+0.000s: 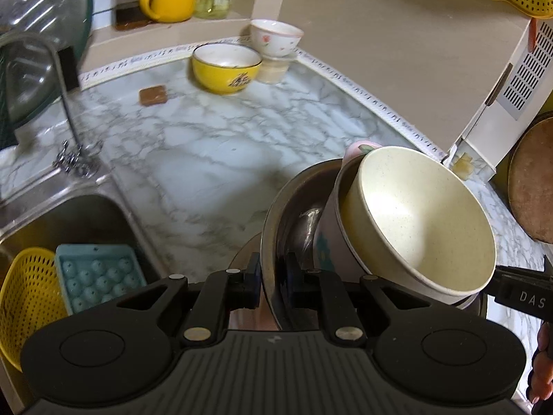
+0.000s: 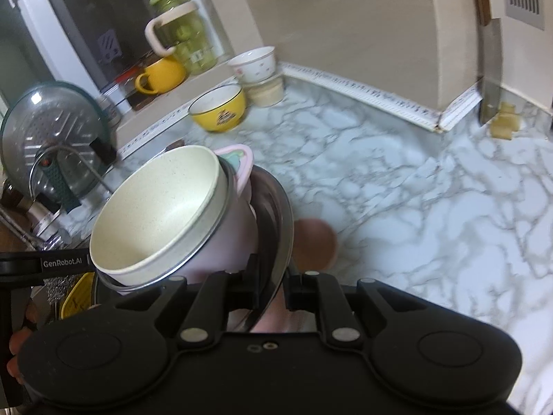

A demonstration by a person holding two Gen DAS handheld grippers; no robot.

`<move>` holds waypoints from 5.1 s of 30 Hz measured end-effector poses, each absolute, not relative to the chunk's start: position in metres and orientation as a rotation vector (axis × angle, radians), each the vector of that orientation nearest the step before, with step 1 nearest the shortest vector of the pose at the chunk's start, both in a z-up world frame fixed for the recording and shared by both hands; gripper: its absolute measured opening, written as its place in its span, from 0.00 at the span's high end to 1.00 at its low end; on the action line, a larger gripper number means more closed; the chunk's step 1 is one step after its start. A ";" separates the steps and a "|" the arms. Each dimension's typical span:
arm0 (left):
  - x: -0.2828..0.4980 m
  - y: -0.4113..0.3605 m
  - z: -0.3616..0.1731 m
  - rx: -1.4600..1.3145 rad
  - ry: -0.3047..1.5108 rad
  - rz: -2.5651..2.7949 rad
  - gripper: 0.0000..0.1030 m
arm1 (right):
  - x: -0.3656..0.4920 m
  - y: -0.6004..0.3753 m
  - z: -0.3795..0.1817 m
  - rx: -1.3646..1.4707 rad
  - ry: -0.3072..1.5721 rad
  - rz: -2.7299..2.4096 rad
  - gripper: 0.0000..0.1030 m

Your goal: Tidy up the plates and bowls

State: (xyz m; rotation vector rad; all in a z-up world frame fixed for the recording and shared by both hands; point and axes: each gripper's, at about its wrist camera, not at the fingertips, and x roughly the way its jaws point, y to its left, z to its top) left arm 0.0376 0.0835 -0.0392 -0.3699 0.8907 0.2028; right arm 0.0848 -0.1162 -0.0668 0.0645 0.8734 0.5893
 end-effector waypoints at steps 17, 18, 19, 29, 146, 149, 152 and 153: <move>0.018 0.085 -0.069 -0.368 0.922 0.199 0.88 | 0.071 -0.103 -0.091 -0.003 0.905 0.597 0.87; 0.019 0.084 -0.071 -0.367 0.923 0.199 0.88 | 0.070 -0.103 -0.092 -0.006 0.903 0.598 0.87; 0.019 0.084 -0.071 -0.363 0.924 0.198 0.88 | 0.070 -0.103 -0.094 -0.008 0.902 0.597 0.87; 0.024 0.080 -0.080 -0.349 0.944 0.179 0.87 | 0.071 -0.105 -0.099 -0.026 0.908 0.575 0.86; -0.110 -0.075 0.006 -0.159 0.601 0.135 0.00 | -0.082 -0.215 -0.038 0.032 0.518 0.569 0.00; -0.110 -0.076 0.006 -0.160 0.601 0.133 0.00 | -0.083 -0.218 -0.037 0.037 0.516 0.569 0.00; -0.110 -0.076 0.005 -0.162 0.605 0.129 0.00 | -0.083 -0.218 -0.037 0.037 0.516 0.567 0.00; -0.110 -0.077 0.005 -0.163 0.607 0.129 0.00 | -0.083 -0.218 -0.037 0.037 0.517 0.567 0.00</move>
